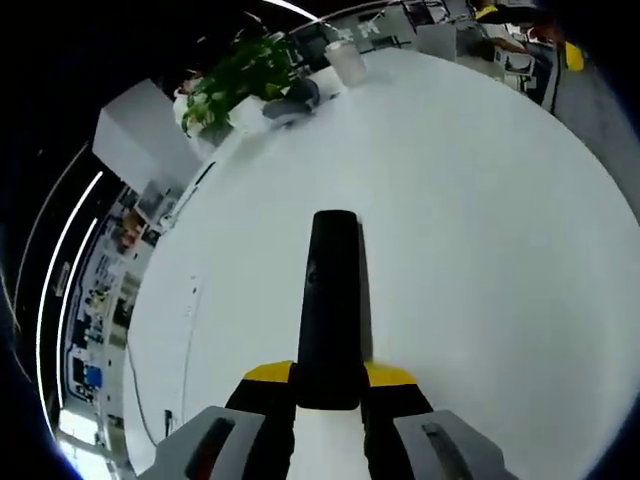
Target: Press the specified remote control buttons in sequence, fully releasing each button before pressing the next.
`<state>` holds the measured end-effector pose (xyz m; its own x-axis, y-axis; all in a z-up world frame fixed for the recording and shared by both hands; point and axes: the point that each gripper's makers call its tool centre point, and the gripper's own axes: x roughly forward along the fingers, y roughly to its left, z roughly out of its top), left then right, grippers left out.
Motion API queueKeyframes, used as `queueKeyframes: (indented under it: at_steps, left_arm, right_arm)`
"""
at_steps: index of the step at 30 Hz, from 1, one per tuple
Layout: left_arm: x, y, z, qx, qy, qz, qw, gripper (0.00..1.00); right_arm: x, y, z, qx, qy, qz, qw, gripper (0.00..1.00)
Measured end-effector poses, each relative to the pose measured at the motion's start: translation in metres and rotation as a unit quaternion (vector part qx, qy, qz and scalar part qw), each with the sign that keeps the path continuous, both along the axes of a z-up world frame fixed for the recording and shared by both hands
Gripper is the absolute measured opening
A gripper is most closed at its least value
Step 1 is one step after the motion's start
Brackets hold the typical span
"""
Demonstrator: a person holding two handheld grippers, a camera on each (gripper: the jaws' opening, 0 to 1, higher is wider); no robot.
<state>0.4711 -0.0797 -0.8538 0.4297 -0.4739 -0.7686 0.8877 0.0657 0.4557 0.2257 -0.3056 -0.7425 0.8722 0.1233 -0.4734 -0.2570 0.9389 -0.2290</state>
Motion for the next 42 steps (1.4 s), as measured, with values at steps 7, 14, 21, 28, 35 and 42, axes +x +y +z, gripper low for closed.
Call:
queueKeyframes:
  at_steps: [7, 14, 21, 28, 35, 42]
  left_arm:
    - [0.001, 0.002, 0.001, -0.02, 0.015, 0.03, 0.9992, 0.24]
    - [0.002, 0.002, 0.002, -0.032, 0.015, 0.045, 0.9983, 0.25]
    - [0.005, 0.003, 0.018, -0.087, 0.028, 0.108, 0.99, 0.28]
    - [-0.007, 0.003, 0.053, -0.191, 0.038, 0.174, 0.9654, 0.32]
    - [-0.036, 0.005, 0.076, -0.243, 0.025, 0.199, 0.949, 0.48]
    - [-0.075, 0.008, 0.091, -0.278, 0.035, 0.226, 0.9329, 0.51]
  right_arm:
    - [0.0, 0.0, 0.002, 0.0, -0.004, 0.0, 1.0, 0.86]
    - [0.0, -0.001, 0.004, 0.0, -0.009, -0.001, 1.0, 0.86]
    - [0.001, -0.002, 0.009, 0.007, -0.021, -0.003, 0.9997, 0.86]
    - [0.0, -0.002, 0.016, 0.017, -0.039, -0.004, 0.9991, 0.86]
    - [0.0, -0.002, 0.022, 0.024, -0.052, -0.005, 0.9983, 0.87]
    - [0.0, -0.007, 0.029, 0.035, -0.067, -0.018, 0.997, 0.88]
